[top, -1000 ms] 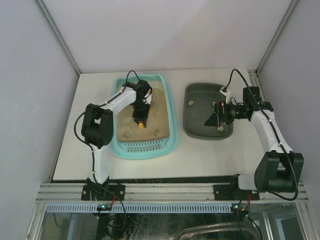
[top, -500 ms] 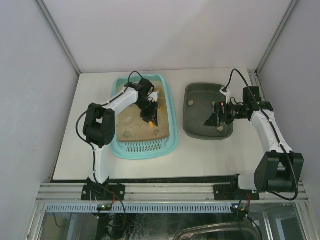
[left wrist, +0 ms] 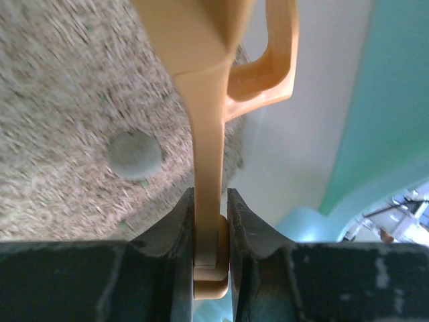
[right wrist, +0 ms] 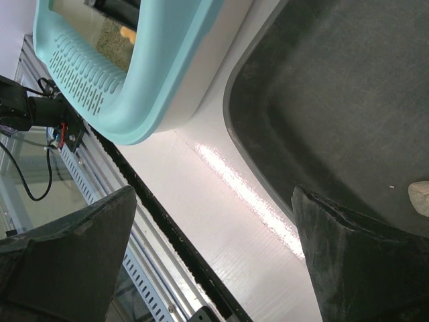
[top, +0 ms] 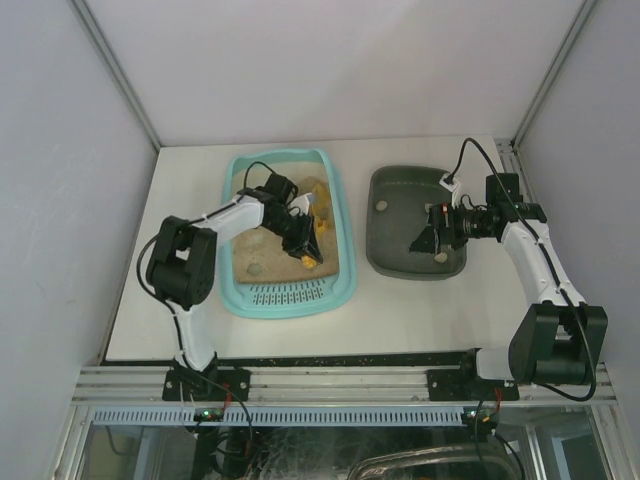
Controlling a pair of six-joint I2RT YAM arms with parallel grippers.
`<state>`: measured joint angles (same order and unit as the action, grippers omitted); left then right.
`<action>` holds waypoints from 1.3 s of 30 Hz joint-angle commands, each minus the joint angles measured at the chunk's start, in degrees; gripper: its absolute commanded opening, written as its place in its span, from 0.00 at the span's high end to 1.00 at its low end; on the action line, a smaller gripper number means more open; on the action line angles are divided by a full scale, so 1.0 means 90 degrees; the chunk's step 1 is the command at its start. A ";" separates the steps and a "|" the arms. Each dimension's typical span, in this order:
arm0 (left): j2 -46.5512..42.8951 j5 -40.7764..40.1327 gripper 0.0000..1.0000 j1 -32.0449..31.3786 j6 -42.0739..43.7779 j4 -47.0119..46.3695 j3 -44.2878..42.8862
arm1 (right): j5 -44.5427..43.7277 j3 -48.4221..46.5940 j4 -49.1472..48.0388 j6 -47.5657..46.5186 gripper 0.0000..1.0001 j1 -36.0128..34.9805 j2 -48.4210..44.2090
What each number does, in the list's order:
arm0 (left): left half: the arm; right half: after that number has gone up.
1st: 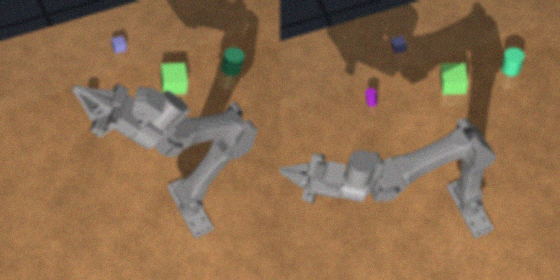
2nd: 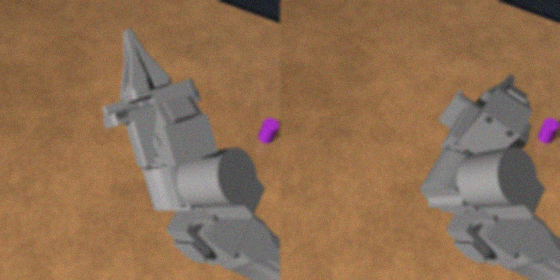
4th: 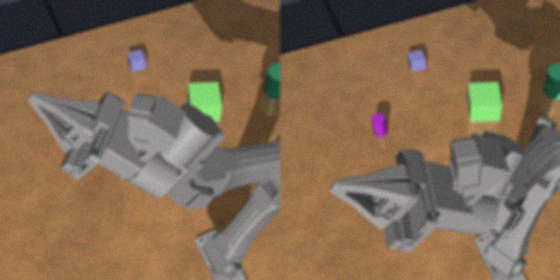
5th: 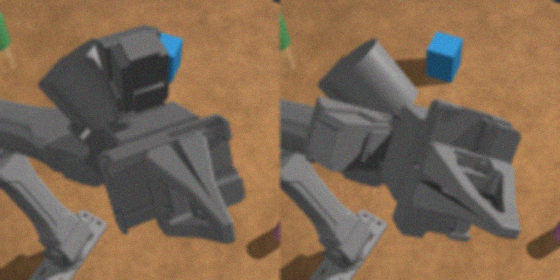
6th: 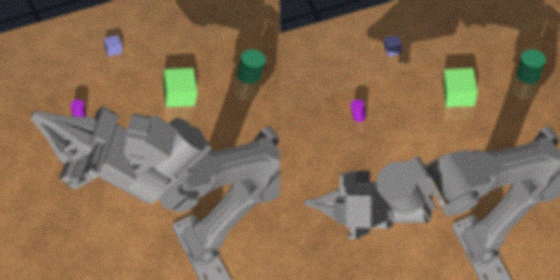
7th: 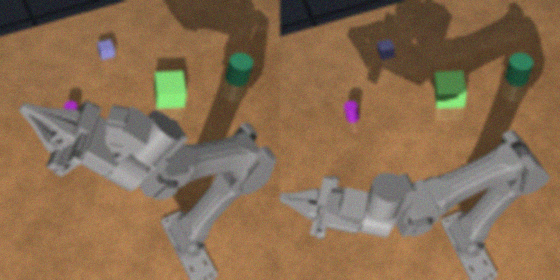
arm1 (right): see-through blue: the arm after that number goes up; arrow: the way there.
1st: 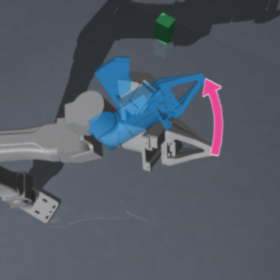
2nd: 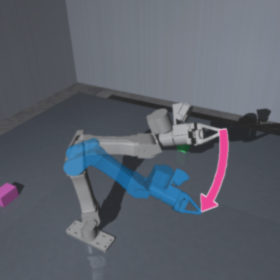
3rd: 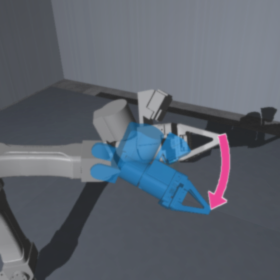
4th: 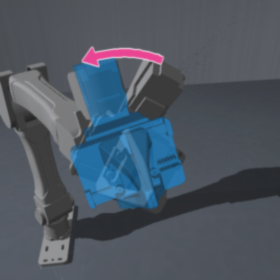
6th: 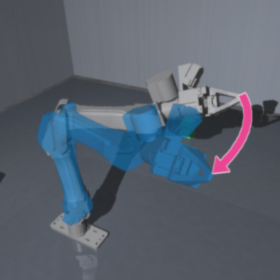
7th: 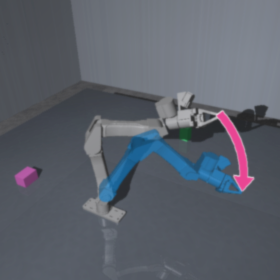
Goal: Clean the litter box
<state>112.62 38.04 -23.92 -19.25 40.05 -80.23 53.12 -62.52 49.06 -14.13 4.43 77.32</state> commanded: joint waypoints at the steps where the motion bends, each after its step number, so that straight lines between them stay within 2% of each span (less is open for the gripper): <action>1: -0.1241 0.0968 1.00 0.0023 -0.0467 -0.1032 0.0897 | 0.0054 -0.0045 -0.0131 -0.0084 0.00 -0.0032 -0.0039; 15: -0.3164 0.1025 1.00 0.0626 -0.0500 -0.1493 0.2916 | -0.0186 -0.0050 -0.0102 -0.0155 0.00 -0.0002 0.0175; 19: -0.3799 0.1049 1.00 0.0753 -0.0948 -0.2085 0.3625 | -0.0305 -0.0048 -0.0105 -0.0192 0.00 0.0070 0.0215; 20: -0.4012 0.1127 1.00 0.0783 -0.1237 -0.2514 0.3902 | -0.0343 -0.0047 -0.0113 -0.0199 0.00 0.0085 0.0225; 22: -0.4551 0.1344 1.00 0.0848 -0.2333 -0.4024 0.4653 | -0.0424 -0.0045 -0.0129 -0.0222 0.00 0.0085 0.0255; 25: -0.5337 0.1591 1.00 0.0827 -0.4011 -0.6920 0.5639 | -0.0596 -0.0045 -0.0206 -0.0237 0.00 0.0009 0.0333; 26: -0.5495 0.1696 1.00 0.0801 -0.4299 -0.7543 0.5771 | -0.0701 -0.0045 -0.0224 -0.0248 0.00 -0.0043 0.0357; 30: -0.6143 0.1724 1.00 0.0756 -0.4763 -0.8825 0.6088 | -0.0944 -0.0044 -0.0192 -0.0341 0.00 -0.0255 0.0459; 34: -0.7023 0.0663 0.99 0.0755 -0.5462 -1.1658 0.7202 | -0.1065 -0.0045 -0.0189 -0.0390 0.00 -0.0308 0.0579; 35: -0.7181 0.0217 0.98 0.0755 -0.5464 -1.1906 0.7471 | -0.1110 -0.0045 -0.0189 -0.0391 0.00 -0.0327 0.0595; 37: -0.7331 -0.0519 1.00 0.0776 -0.5597 -1.1668 0.7735 | -0.1106 -0.0046 -0.0196 -0.0401 0.00 -0.0348 0.0611; 39: -0.7025 -0.0623 1.00 0.0757 -0.5764 -1.1560 0.7683 | -0.1081 -0.0045 -0.0169 -0.0401 0.00 -0.0347 0.0619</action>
<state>47.35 41.91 -16.97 -65.67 -53.21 -13.02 43.77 -62.52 48.64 -16.38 1.56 82.91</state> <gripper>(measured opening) 0.243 0.997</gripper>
